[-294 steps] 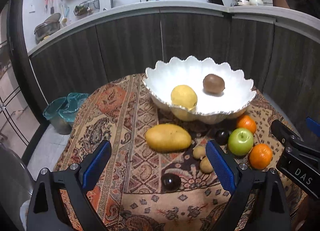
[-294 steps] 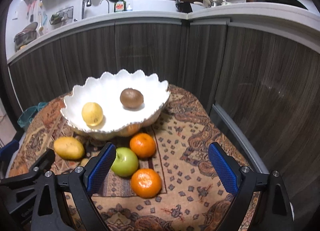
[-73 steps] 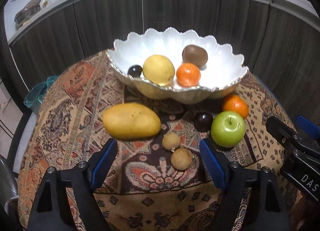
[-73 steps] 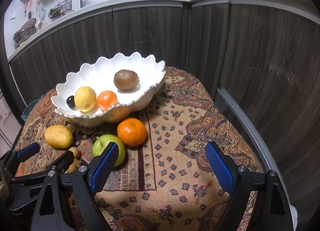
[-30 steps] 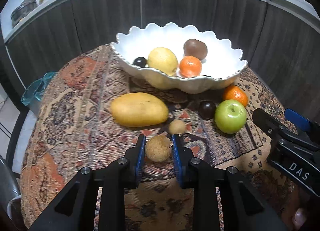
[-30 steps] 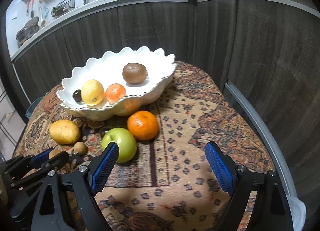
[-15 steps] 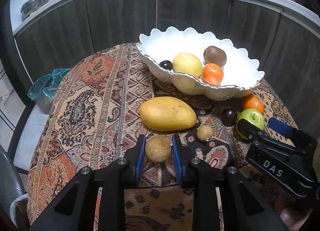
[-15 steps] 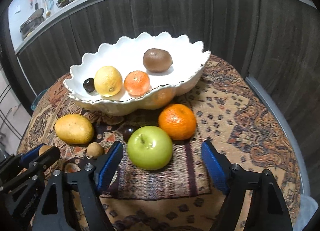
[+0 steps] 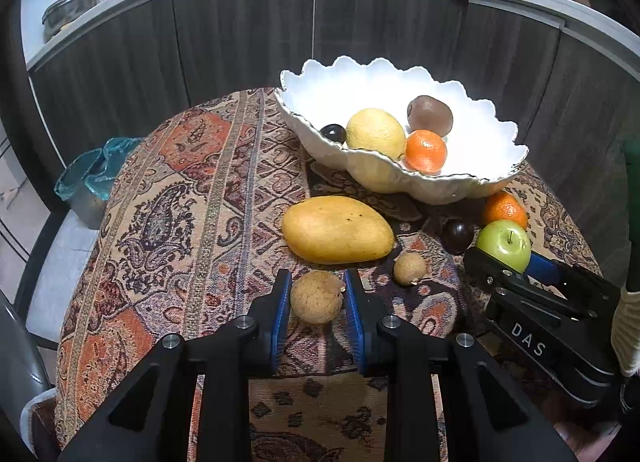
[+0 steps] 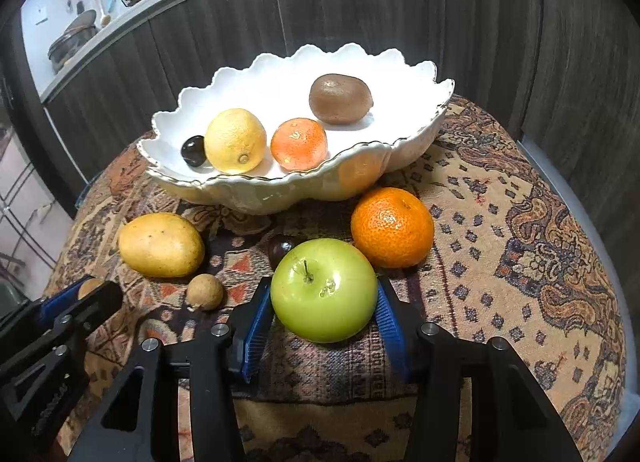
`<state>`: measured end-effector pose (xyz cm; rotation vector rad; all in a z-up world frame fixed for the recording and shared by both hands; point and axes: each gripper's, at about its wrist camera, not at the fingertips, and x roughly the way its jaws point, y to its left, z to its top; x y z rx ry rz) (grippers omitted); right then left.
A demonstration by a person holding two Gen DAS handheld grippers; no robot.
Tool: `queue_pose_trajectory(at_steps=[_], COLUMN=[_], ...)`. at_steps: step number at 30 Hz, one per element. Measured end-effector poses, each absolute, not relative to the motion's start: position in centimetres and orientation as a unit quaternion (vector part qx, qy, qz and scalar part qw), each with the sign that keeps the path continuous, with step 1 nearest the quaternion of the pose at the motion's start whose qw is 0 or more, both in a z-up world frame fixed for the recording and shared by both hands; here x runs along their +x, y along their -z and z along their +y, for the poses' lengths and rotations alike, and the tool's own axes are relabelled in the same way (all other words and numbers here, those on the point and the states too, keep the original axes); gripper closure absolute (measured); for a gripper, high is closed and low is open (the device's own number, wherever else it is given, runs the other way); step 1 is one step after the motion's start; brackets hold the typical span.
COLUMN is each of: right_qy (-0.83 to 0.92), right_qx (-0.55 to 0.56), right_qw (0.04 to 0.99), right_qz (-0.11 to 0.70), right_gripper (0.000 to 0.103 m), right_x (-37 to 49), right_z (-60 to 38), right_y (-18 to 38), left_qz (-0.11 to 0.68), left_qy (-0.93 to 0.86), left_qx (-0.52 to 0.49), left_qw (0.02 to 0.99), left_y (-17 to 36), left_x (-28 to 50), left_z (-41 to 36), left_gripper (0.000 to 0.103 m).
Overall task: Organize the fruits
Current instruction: 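Close the left tool on a small brown fruit while the right tool grasps the green apple, then carry the small brown fruit and green apple over the bowl and open both tools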
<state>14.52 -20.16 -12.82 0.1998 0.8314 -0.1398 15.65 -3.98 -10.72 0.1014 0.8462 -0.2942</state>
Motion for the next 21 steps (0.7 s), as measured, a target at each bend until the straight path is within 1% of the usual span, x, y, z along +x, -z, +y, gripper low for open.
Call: queue_pose_trajectory(at_steps=[12,21], right_qy=[0.067,0.071], right_qx=[0.092,0.087], right_qw=[0.926,0.936], right_qz=[0.361,0.332], right_gripper=[0.053,0.053], right_x=[13.0,13.5], right_z=[-21.3,-22.2], right_y=[9.4,6.7], left_qz=[0.39,0.362], left_qy=[0.158,0.17], left_qx=[0.05,0.05], left_qw=[0.906,0.915], left_y=[9.0,6.2], left_x=[15.6,17.1], left_z=[-5.3,-6.4], left_gripper=[0.077,0.077])
